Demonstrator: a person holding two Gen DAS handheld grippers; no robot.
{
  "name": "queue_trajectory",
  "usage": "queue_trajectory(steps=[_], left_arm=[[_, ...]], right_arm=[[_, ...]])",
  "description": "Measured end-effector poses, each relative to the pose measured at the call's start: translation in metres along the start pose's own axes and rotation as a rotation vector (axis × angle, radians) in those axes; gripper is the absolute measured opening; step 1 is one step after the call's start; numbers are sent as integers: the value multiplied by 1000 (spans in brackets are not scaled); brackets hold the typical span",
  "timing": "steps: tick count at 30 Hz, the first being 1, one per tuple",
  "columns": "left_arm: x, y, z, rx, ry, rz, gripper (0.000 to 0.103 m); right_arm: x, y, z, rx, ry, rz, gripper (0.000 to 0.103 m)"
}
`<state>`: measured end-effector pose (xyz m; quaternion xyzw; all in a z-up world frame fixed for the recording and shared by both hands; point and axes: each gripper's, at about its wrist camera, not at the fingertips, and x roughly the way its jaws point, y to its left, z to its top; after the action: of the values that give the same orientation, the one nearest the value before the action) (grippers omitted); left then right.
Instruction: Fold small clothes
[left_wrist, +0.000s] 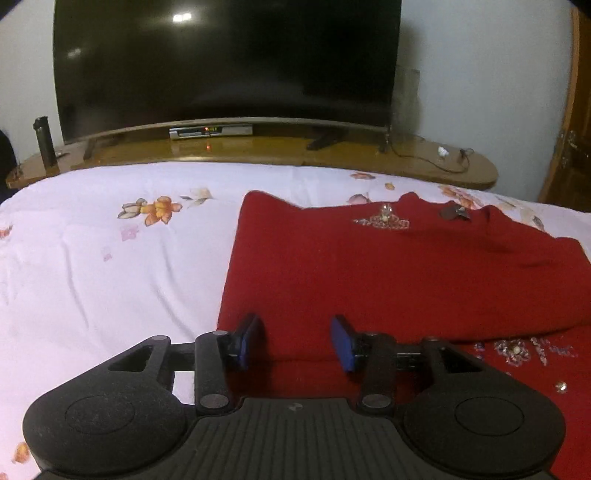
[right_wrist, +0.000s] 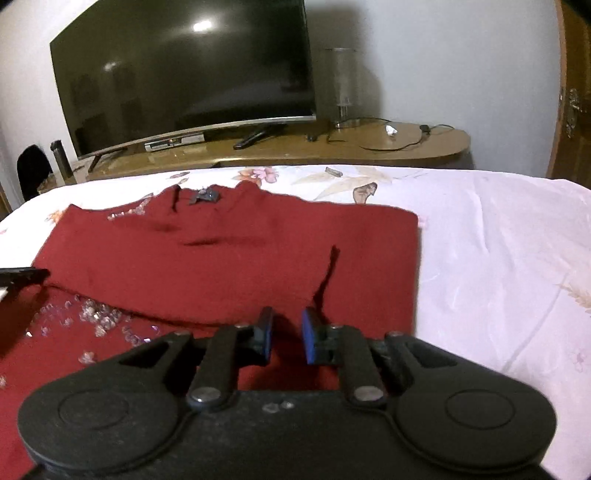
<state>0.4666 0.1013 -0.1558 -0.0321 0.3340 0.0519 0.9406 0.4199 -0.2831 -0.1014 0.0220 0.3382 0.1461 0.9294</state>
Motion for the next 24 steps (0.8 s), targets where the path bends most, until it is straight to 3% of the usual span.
queue_trajectory(steps=[2, 3, 4, 6, 7, 9, 10, 11, 12, 16, 19, 22, 24], left_arm=[[-6, -1, 4, 20, -55, -19, 44], [-2, 0, 4, 25, -41, -18, 44], [8, 0, 1, 27, 17, -8, 46], [9, 4, 0, 19, -1, -22, 49], [9, 6, 2, 12, 3, -25, 50], [0, 9, 4, -17, 3, -27, 54], [-7, 9, -1, -23, -8, -31, 70], [-15, 10, -7, -32, -22, -22, 87], [-25, 13, -14, -44, -36, -11, 90], [-59, 27, -59, -55, 33, -59, 90], [-101, 25, -101, 39, 44, -72, 90], [-141, 27, -129, 37, 68, -116, 90], [-165, 32, -147, 30, 85, -150, 84]], right_arm=[[-12, -1, 8, 17, -63, 41, 18], [-13, 0, 11, 6, -85, 40, 19], [-8, 0, 13, 8, -78, 37, 18], [19, -3, 10, 10, 47, -3, 17], [20, -3, 4, -13, 11, 4, 17], [14, -2, 5, -16, 18, 4, 19], [6, -4, 6, 8, 20, 12, 22], [-6, -7, 5, 34, 5, 34, 32], [-18, -11, 2, 43, -12, 50, 40], [-72, -27, -29, 112, -16, 69, 45], [-112, -39, -67, 180, 36, 58, 44], [-151, -36, -111, 238, 98, 26, 45], [-173, -29, -137, 309, 116, 27, 45]])
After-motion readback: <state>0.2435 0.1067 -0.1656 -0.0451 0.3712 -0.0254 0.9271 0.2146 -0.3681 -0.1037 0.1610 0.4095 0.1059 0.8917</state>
